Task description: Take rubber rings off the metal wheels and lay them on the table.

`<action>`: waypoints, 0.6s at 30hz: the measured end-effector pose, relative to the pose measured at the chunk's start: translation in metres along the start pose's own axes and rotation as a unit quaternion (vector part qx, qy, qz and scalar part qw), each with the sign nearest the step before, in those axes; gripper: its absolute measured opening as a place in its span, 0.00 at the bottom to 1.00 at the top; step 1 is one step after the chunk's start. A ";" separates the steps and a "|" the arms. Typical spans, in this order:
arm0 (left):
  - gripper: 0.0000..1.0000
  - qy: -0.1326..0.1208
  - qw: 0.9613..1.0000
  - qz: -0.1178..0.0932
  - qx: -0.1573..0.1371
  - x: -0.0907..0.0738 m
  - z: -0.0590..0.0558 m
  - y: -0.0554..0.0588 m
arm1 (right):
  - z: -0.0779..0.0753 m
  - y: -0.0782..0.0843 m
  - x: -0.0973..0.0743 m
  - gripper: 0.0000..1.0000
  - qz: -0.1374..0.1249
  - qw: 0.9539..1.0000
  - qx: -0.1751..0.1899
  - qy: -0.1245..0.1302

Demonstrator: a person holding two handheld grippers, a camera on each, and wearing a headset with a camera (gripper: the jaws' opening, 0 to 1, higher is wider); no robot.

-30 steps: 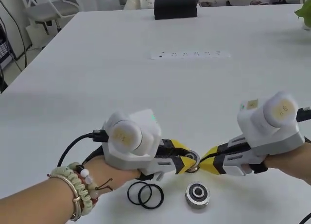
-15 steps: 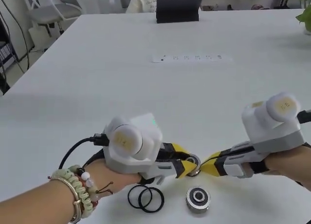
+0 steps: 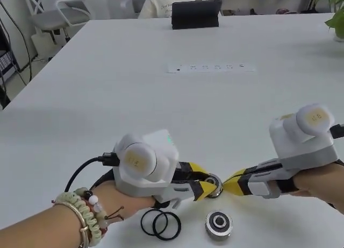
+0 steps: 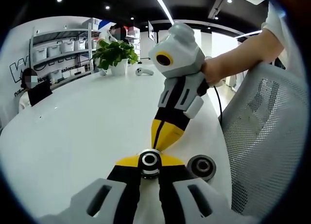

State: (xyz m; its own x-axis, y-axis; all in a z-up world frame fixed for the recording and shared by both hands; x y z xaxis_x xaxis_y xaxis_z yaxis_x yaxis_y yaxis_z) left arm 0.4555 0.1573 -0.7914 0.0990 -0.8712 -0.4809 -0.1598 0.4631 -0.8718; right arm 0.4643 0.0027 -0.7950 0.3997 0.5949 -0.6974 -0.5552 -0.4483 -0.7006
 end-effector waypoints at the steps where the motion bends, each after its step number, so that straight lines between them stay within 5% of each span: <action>1: 0.08 0.000 1.000 0.001 0.001 0.000 0.000 0.000 | -0.001 0.000 0.000 0.00 -0.001 1.000 0.003 0.001; 5: 0.08 0.002 1.000 0.003 -0.001 0.000 0.000 0.000 | -0.003 -0.004 -0.004 0.00 -0.017 0.999 0.031 -0.002; 18: 0.07 0.005 1.000 0.010 0.011 0.000 -0.001 0.000 | 0.000 -0.004 -0.004 0.00 -0.012 0.998 0.065 -0.016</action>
State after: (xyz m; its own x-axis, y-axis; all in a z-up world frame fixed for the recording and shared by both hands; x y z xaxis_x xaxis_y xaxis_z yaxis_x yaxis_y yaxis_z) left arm 0.4544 0.1567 -0.7913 0.0855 -0.8631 -0.4978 -0.1409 0.4841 -0.8636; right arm 0.4652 0.0019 -0.7890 0.3921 0.6266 -0.6735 -0.6367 -0.3436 -0.6903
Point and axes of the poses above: the centre of the closed fingertips' face, and the gripper's own axes: x roughly forward along the fingers, z roughly to its left, y roughly out of its underside, the point moved 9 cm from there along -x, roughly backward along the fingers, and after that the axes turned 15 degrees about y, right-handed, at the moved point
